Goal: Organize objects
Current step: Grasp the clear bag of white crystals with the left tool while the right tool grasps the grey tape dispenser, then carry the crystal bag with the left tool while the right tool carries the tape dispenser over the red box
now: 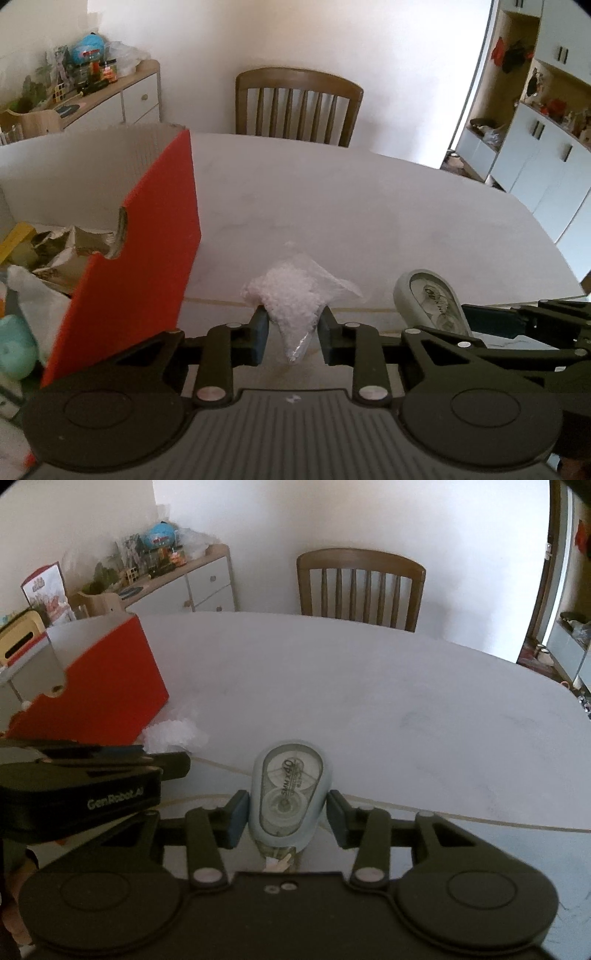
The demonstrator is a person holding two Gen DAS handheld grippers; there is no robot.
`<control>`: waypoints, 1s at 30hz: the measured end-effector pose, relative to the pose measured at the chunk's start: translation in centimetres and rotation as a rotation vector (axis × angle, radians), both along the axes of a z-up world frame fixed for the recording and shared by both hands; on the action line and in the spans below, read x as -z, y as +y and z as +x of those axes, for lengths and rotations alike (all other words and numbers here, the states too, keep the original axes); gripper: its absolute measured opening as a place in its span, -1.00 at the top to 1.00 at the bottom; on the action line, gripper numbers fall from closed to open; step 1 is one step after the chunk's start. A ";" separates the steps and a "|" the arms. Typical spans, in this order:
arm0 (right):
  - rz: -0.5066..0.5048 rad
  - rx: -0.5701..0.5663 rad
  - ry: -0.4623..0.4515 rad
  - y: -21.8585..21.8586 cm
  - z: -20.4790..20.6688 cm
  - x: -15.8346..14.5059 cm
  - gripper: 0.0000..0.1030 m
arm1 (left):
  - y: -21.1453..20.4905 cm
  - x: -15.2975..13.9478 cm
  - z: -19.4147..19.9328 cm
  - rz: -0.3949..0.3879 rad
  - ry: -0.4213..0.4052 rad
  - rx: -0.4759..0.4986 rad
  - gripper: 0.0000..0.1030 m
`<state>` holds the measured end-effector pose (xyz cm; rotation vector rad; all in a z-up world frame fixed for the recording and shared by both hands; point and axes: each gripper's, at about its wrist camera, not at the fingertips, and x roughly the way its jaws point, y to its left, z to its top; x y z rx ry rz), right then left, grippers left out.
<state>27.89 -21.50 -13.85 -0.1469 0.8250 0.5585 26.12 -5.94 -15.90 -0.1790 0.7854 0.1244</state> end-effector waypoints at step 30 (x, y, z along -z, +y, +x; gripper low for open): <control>0.114 -0.068 -0.159 3.8 -10.8 -13.9 0.15 | 6.2 -13.4 -10.7 0.017 -0.120 0.060 0.46</control>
